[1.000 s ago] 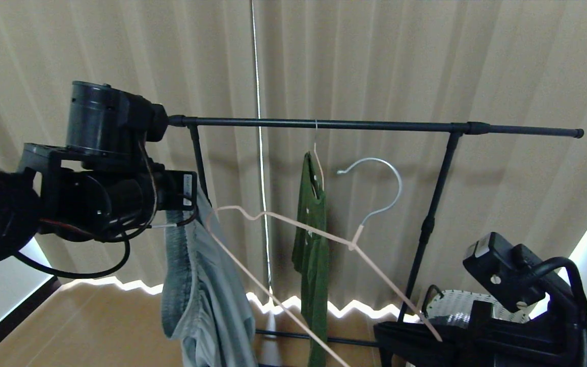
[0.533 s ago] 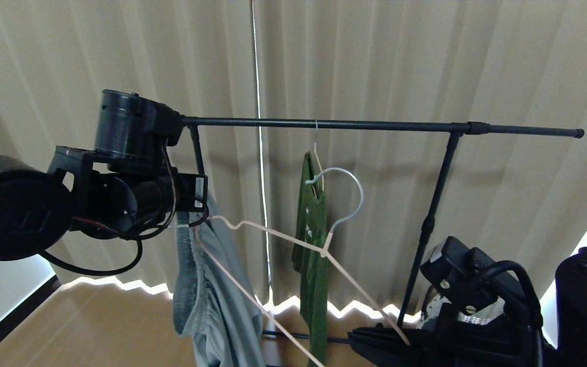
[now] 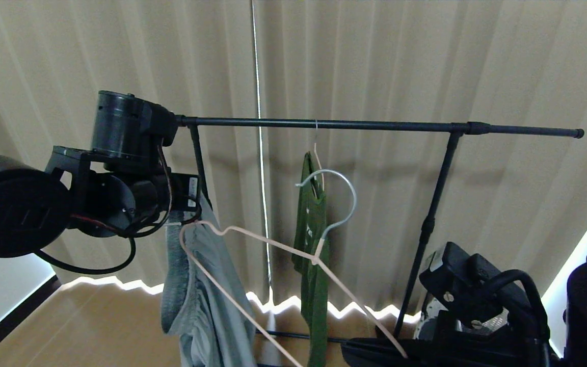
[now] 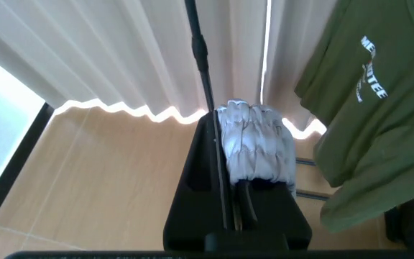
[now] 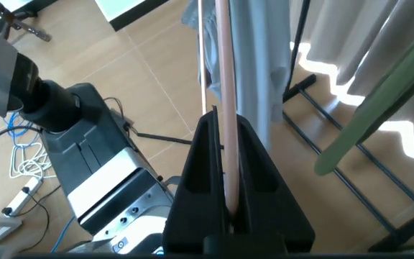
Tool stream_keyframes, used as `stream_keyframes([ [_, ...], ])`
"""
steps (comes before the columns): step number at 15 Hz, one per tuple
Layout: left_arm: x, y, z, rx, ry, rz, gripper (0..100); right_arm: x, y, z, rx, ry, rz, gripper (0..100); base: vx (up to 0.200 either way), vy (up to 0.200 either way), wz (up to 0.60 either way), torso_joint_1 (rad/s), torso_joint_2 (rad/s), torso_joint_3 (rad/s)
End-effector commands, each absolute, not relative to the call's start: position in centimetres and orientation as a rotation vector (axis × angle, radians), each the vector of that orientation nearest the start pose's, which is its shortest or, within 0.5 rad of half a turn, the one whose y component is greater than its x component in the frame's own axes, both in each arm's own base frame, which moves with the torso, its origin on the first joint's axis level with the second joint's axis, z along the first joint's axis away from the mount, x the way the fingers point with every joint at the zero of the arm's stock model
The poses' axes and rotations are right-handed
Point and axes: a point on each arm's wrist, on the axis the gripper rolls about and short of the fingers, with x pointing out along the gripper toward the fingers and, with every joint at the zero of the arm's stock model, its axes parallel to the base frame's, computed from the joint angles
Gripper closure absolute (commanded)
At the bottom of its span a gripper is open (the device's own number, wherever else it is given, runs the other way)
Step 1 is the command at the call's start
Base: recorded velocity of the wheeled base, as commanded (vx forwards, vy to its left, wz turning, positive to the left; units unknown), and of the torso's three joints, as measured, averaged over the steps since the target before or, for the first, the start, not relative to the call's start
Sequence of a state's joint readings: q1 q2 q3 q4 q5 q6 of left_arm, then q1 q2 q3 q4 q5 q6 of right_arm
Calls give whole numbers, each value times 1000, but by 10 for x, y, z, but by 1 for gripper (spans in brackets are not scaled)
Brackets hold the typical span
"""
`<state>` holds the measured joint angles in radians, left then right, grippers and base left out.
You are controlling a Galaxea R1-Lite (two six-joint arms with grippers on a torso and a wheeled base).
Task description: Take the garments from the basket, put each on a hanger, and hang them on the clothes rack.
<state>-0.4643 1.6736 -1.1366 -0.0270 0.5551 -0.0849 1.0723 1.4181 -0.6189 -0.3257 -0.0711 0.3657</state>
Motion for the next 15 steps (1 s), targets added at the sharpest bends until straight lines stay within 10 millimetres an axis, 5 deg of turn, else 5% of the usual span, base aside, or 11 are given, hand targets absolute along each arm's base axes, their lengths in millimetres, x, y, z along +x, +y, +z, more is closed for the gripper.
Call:
stream_keyframes([
  [1, 276, -130, 228, 164, 432, 92, 100, 110, 200, 173, 53, 599, 883, 100, 0, 0, 0, 0, 0, 0],
  [10, 254, -120, 237, 269, 515, 87, 100, 156, 234, 169, 113, 616, 696, 100, 0, 0, 0, 0, 0, 0],
  [15, 256, -119, 238, 268, 514, 97, 100, 165, 247, 168, 136, 612, 650, 100, 0, 0, 0, 0, 0, 0],
])
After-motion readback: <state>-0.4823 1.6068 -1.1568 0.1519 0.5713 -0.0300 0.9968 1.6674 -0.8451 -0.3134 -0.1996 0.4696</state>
